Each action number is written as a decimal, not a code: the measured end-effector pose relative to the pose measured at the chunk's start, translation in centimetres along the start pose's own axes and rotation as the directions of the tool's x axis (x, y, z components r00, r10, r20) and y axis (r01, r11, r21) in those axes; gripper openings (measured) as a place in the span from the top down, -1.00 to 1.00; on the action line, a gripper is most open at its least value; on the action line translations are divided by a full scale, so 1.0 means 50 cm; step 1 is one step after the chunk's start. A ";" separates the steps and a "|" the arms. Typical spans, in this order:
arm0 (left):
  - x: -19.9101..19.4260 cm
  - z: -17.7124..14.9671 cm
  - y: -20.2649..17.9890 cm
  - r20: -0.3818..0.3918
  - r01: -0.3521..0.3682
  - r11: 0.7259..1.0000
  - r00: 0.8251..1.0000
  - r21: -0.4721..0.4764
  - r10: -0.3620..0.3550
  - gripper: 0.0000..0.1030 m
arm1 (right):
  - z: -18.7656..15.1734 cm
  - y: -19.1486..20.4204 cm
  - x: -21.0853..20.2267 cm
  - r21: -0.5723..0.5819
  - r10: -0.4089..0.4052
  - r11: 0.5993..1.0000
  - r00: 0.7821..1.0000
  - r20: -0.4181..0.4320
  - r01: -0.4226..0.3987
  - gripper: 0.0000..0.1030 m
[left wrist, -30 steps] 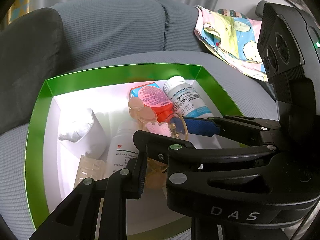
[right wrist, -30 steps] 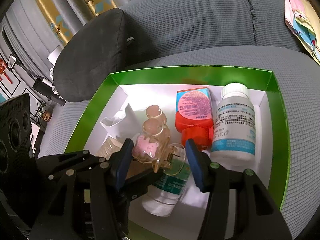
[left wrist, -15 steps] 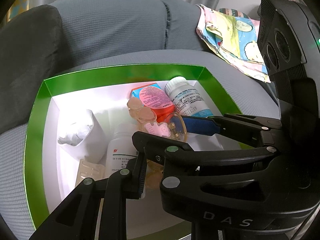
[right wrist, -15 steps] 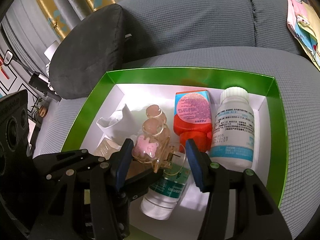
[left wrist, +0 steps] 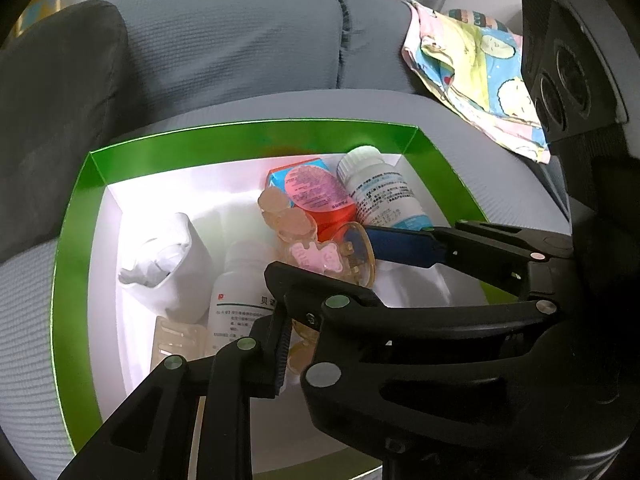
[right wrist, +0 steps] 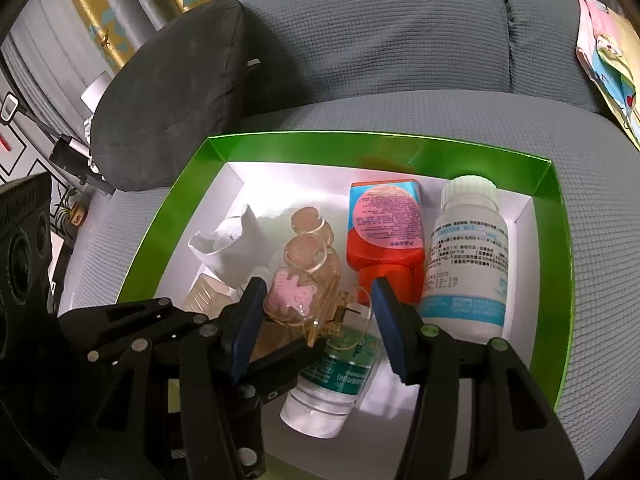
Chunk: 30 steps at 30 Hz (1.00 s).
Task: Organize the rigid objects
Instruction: 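Lift the clip cluster over the green box rim and lower it inside, then open the right gripper to release the clip cluster among the bottles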
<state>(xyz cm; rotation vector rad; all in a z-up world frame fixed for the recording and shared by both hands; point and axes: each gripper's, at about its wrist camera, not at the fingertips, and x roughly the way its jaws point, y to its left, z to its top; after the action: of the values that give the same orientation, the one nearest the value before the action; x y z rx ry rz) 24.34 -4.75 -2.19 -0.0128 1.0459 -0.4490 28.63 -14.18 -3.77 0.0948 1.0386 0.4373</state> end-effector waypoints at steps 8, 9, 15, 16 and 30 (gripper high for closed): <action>0.000 0.001 0.003 -0.035 -0.005 1.000 0.999 -0.006 0.005 0.57 | 0.002 0.009 0.001 -0.017 -0.025 1.000 0.999 -0.030 0.024 -0.08; 0.000 0.001 0.003 -0.038 -0.004 1.000 0.999 -0.012 0.003 0.57 | 0.003 0.009 0.002 -0.017 -0.024 1.000 0.999 -0.034 0.024 -0.08; 0.000 0.000 0.000 -0.049 -0.010 1.000 0.999 -0.017 0.009 0.57 | 0.003 0.010 0.003 -0.008 -0.028 1.000 0.999 -0.046 0.027 -0.09; 0.000 0.000 0.000 -0.051 -0.009 1.000 0.999 -0.020 0.008 0.57 | 0.003 0.009 0.003 -0.006 -0.027 1.000 0.999 -0.047 0.027 -0.09; -0.004 0.003 -0.003 -0.044 -0.046 0.999 0.998 -0.020 0.045 0.01 | -0.004 0.000 -0.010 0.013 -0.062 0.998 0.997 -0.049 0.063 -0.24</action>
<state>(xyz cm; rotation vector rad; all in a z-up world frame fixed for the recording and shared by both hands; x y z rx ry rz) 24.34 -4.84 -1.92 0.0022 1.0911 -0.3988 28.25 -14.42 -3.49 0.0645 1.0898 0.3770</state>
